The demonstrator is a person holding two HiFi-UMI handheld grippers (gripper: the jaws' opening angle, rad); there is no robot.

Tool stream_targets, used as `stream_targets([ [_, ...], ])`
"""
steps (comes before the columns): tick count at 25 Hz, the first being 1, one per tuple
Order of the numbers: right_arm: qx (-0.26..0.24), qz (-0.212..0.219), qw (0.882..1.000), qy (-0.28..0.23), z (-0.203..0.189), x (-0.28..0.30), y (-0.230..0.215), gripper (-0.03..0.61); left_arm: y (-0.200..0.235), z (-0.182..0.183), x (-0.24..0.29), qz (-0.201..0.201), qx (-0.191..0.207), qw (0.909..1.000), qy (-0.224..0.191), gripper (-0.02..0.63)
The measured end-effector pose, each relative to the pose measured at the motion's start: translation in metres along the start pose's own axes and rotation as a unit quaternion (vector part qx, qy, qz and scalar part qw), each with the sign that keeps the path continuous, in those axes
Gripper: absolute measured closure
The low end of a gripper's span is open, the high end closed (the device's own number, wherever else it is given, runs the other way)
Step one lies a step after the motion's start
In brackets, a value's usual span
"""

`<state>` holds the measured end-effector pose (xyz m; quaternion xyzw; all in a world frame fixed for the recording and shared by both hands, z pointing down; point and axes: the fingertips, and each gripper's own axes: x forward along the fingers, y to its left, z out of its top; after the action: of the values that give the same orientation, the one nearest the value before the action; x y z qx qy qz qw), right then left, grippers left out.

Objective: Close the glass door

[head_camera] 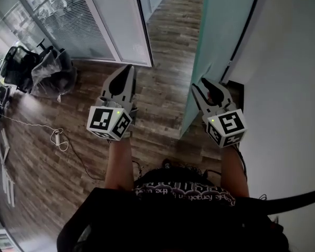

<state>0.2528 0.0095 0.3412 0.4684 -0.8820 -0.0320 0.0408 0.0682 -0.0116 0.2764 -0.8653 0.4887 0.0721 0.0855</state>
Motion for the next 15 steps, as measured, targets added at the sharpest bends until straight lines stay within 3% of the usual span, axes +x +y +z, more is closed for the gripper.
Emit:
stream_targets([
  [8, -0.002, 0.005, 1.000, -0.002, 0.002, 0.037, 0.009, 0.459, 0.035, -0.005, -0.001, 0.011, 0.000, 0.9999, -0.002, 0.612],
  [15, 0.006, -0.024, 1.000, 0.003, 0.001, 0.066, -0.009, 0.459, 0.078, -0.010, -0.009, 0.030, 0.000, 0.9996, 0.000, 0.612],
])
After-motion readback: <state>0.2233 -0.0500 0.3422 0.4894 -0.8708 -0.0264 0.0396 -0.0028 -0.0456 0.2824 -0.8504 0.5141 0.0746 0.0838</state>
